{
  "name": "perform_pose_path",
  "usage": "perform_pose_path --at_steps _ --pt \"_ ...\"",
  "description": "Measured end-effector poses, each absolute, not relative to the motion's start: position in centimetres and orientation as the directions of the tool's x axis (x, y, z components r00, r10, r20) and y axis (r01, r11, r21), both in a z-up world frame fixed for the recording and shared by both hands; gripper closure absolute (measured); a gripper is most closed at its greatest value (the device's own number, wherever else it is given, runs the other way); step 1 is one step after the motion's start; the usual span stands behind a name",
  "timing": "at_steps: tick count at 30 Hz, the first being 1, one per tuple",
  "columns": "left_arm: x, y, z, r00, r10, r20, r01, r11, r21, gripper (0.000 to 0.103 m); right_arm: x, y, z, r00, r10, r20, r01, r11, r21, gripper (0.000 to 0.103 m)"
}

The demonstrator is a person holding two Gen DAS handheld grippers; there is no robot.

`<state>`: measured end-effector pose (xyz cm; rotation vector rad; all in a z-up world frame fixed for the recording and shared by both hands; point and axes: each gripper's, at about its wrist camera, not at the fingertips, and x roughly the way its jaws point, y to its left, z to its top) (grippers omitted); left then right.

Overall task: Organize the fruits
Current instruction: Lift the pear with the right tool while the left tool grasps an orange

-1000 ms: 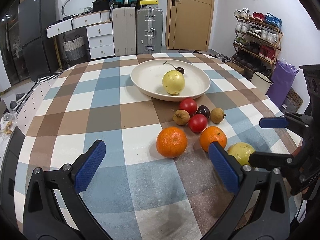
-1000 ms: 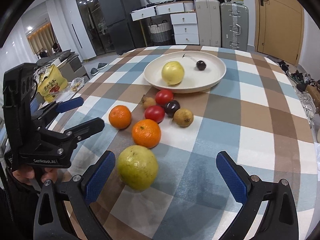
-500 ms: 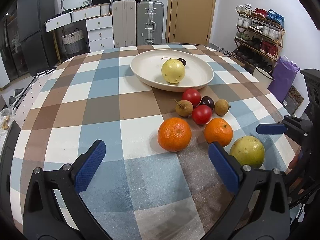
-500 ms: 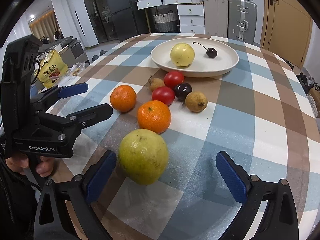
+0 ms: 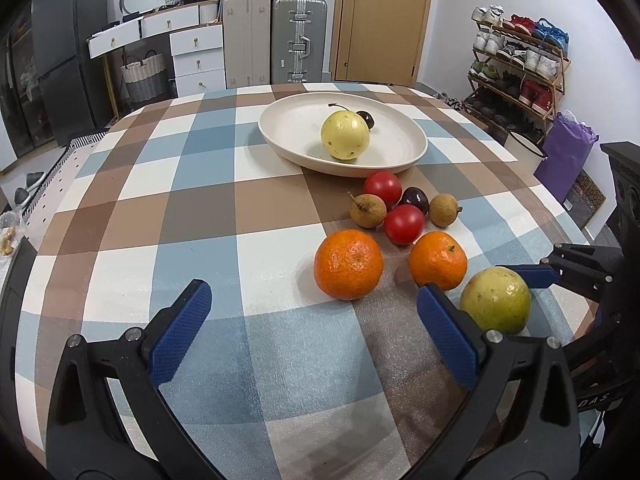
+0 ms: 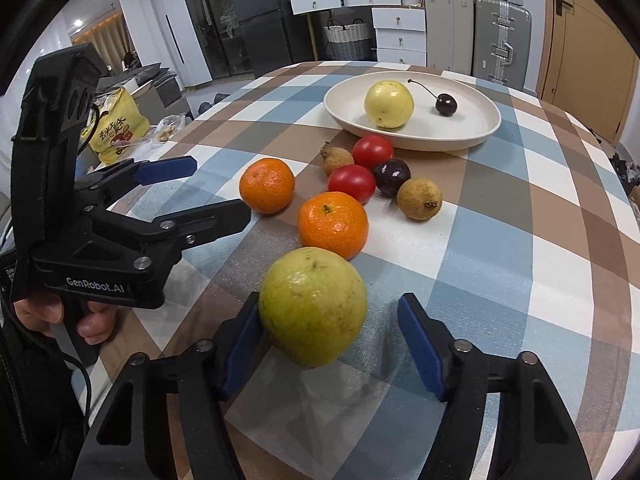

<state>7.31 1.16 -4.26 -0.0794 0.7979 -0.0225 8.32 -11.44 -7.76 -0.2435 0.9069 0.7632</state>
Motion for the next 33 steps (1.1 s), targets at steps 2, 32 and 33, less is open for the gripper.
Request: perform_pose_path --at_steps 2,32,33 --pt "7.3 1.2 -4.3 0.698 -0.051 -0.714 -0.008 0.997 -0.080 0.001 8.1 -11.3 -7.6 0.374 0.506 -0.778 -0.700 0.703 0.121 0.049" --pt "10.1 0.9 -5.6 0.641 -0.122 -0.757 0.020 0.990 -0.143 0.041 8.8 -14.0 -5.0 0.470 0.509 -0.721 -0.652 0.751 0.106 0.053" --pt "10.0 0.8 -5.6 0.642 -0.135 -0.754 0.032 0.988 -0.149 0.045 8.8 -14.1 -5.0 0.471 0.509 -0.721 -0.649 0.753 0.107 0.053"
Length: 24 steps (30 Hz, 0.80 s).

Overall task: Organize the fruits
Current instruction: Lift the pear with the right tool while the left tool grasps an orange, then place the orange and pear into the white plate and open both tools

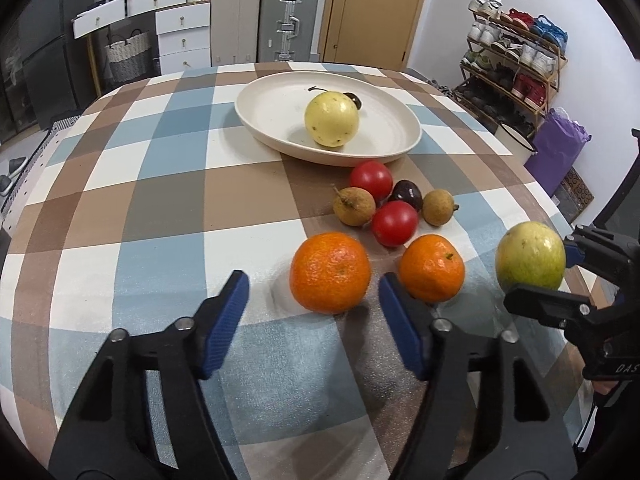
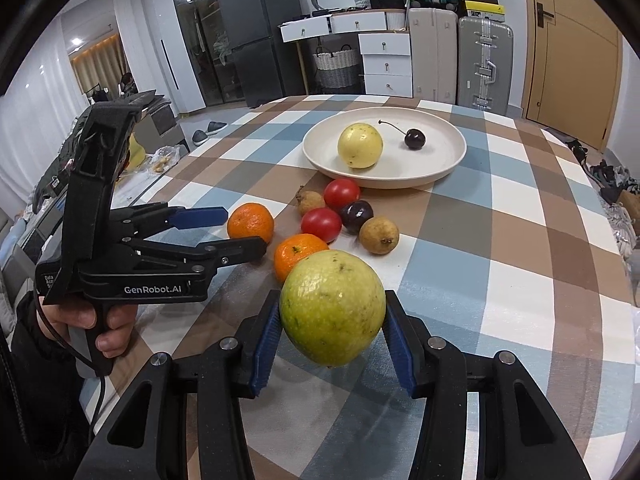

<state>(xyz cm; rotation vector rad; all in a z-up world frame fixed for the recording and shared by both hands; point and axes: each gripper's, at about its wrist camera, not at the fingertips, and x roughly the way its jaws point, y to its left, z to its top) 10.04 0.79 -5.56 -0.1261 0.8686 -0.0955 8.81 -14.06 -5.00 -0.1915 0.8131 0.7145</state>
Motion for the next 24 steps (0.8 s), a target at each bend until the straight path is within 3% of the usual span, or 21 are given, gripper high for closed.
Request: perform_pose_path --at_steps 4,24 --pt "10.0 0.4 -5.5 0.641 -0.162 -0.750 0.065 0.985 -0.157 0.065 8.8 -14.2 -4.9 0.476 0.505 -0.720 -0.644 0.758 0.106 0.053" --pt "7.9 0.8 -3.4 0.710 -0.156 -0.687 0.070 0.986 -0.152 0.066 9.1 -14.9 -4.3 0.503 0.503 -0.703 -0.633 0.769 0.097 0.053"
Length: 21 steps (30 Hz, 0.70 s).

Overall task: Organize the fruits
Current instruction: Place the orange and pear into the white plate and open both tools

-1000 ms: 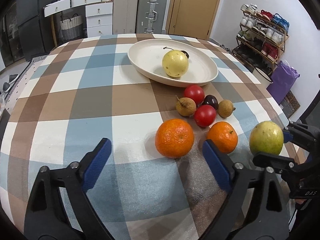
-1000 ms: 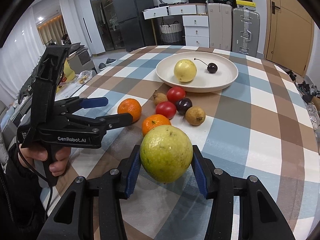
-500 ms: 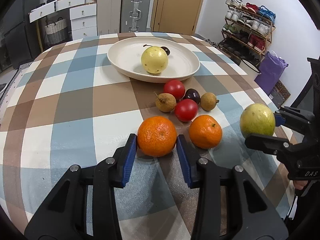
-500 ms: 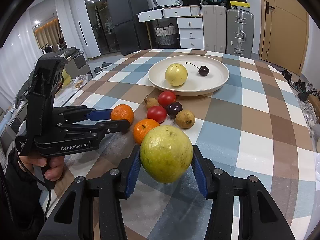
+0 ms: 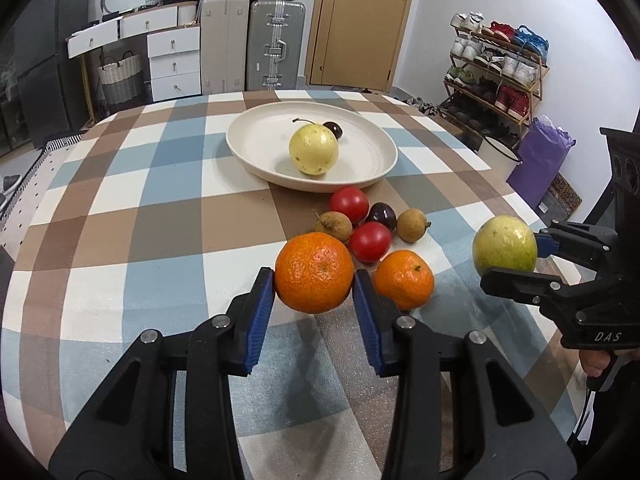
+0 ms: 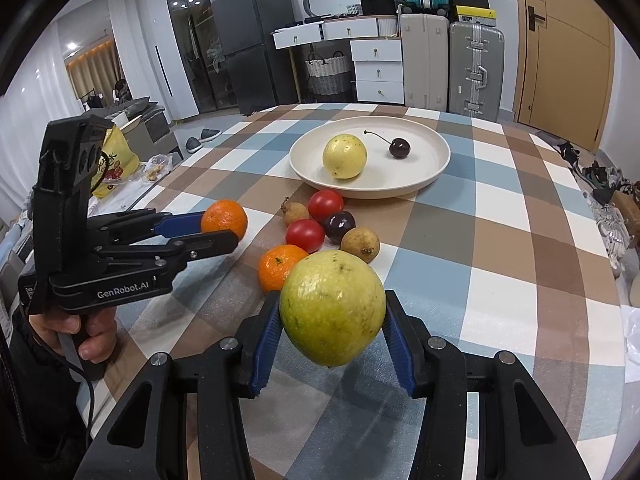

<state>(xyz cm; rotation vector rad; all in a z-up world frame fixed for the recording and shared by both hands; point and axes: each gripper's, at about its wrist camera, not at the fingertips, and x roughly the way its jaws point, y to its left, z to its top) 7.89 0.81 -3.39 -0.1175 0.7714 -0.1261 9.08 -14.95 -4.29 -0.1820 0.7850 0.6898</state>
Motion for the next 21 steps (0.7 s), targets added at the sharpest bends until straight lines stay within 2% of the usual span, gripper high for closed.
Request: perform_pose_path --at_steps 21 --pt "10.1 0.1 -0.1 0.756 -0.149 -0.637 0.082 0.988 -0.134 0.066 13.0 -16.7 -0.2 0.555 0.511 -0.656 -0.607 0.788 0.101 0.054"
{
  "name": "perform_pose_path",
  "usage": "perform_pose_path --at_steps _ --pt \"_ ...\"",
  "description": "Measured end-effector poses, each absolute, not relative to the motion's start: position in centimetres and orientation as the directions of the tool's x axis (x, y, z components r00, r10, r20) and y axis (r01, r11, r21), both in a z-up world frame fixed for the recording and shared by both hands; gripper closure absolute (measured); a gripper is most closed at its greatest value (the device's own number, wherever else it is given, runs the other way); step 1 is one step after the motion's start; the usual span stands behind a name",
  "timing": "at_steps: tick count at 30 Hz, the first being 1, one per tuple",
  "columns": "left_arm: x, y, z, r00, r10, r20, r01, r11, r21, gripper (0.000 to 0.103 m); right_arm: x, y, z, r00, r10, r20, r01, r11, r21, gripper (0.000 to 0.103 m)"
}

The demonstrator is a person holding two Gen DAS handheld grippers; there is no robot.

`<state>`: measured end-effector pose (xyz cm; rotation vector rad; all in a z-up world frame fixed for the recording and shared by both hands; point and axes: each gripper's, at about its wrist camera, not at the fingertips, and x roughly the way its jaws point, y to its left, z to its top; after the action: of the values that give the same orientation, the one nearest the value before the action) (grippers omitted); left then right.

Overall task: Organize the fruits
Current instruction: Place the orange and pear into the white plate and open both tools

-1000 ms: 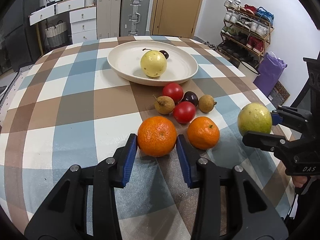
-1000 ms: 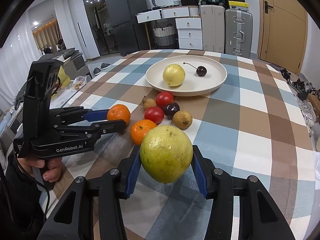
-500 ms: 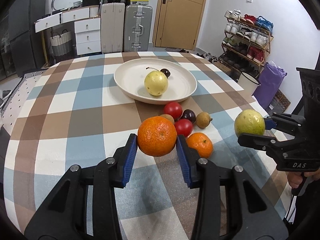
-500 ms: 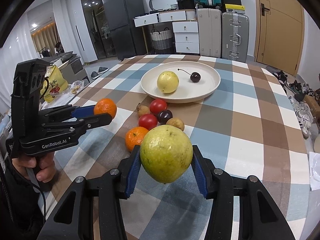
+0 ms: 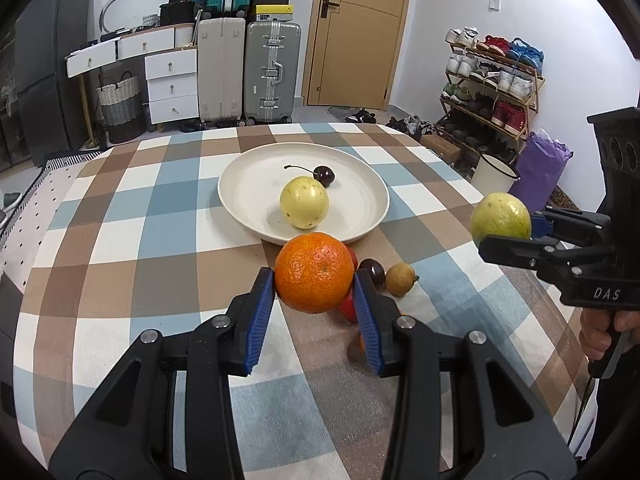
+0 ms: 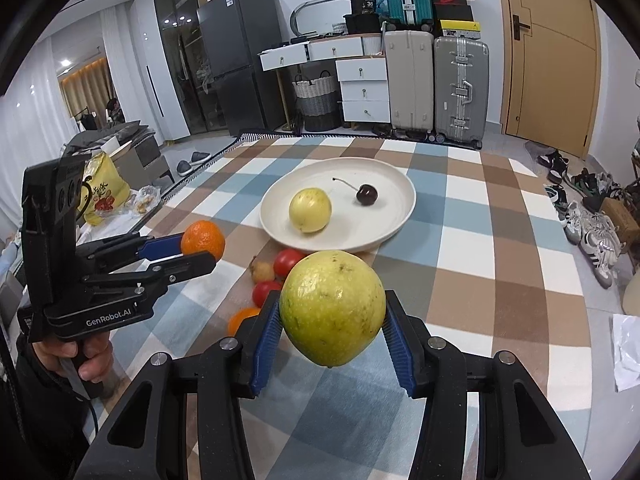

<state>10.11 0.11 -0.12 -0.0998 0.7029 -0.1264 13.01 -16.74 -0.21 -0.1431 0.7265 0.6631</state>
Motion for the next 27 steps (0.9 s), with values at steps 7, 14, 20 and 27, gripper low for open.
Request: perform_pose_path --at_steps 7,14,20,27 --pt "11.5 0.8 0.3 0.763 -0.132 -0.633 0.065 0.990 -0.128 0.066 14.8 -16.2 0.6 0.561 0.520 -0.644 -0.616 0.782 0.095 0.054" --pt "13.6 1.5 0.2 0.759 -0.123 -0.640 0.043 0.989 -0.140 0.066 17.1 -15.5 0.6 0.555 0.531 -0.640 -0.613 0.781 0.116 0.054" --pt "15.7 2.3 -0.3 0.753 -0.113 -0.648 0.015 0.988 -0.154 0.066 19.1 -15.0 0.2 0.552 0.539 -0.637 -0.601 0.786 0.144 0.053" --pt "18.0 3.1 -0.7 0.753 -0.090 -0.651 0.000 0.991 -0.137 0.066 21.3 -14.3 -0.5 0.545 0.543 -0.639 -0.590 0.790 0.168 0.053"
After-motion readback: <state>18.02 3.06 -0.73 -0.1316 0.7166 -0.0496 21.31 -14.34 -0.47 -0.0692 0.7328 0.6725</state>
